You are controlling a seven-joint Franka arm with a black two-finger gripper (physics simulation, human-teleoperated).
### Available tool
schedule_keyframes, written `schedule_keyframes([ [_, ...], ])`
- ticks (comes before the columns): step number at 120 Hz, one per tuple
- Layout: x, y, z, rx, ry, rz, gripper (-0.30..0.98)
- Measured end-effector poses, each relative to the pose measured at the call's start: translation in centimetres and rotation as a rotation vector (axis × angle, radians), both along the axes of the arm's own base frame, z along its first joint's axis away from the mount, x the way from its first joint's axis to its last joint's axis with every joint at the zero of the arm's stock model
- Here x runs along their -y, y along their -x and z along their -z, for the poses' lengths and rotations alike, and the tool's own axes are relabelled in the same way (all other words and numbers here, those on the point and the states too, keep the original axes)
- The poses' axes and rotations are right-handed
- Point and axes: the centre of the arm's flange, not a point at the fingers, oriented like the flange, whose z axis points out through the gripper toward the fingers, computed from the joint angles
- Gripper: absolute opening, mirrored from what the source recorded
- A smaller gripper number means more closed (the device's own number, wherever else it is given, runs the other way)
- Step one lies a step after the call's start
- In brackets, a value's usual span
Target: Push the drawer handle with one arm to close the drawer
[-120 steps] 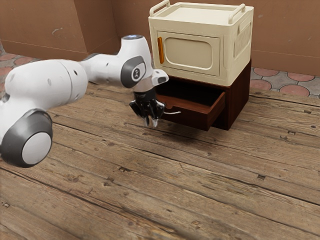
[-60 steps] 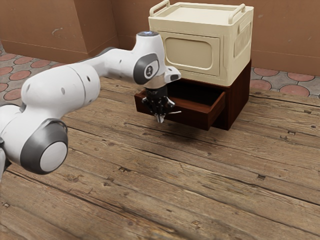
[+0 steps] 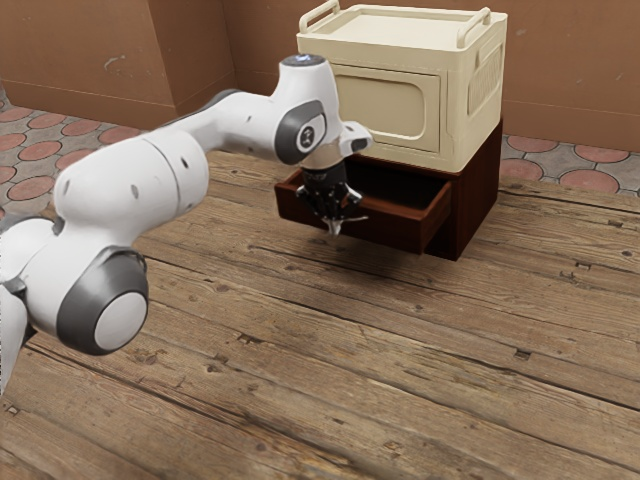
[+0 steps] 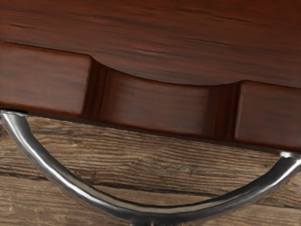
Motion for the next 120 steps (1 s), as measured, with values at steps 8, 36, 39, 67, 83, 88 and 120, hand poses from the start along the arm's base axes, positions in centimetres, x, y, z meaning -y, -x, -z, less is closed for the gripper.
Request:
schedule_keyframes([
  [8,0.0,-0.4,0.0,0.012,-0.001,-0.003,-0.1],
  [36,0.1,-2.0,0.4,0.057,-0.003,-0.007,-0.1],
  [39,0.0,-2.2,0.6,0.061,-0.004,-0.007,-0.1],
  [67,-0.2,-3.1,0.9,0.103,0.004,-0.013,-0.1],
  [83,-0.7,-3.6,0.6,0.14,0.005,-0.02,-0.1],
  [88,-0.7,-3.8,0.4,0.152,0.006,-0.02,-0.1],
  [120,-0.1,-4.4,0.5,0.205,0.021,-0.014,-0.1],
])
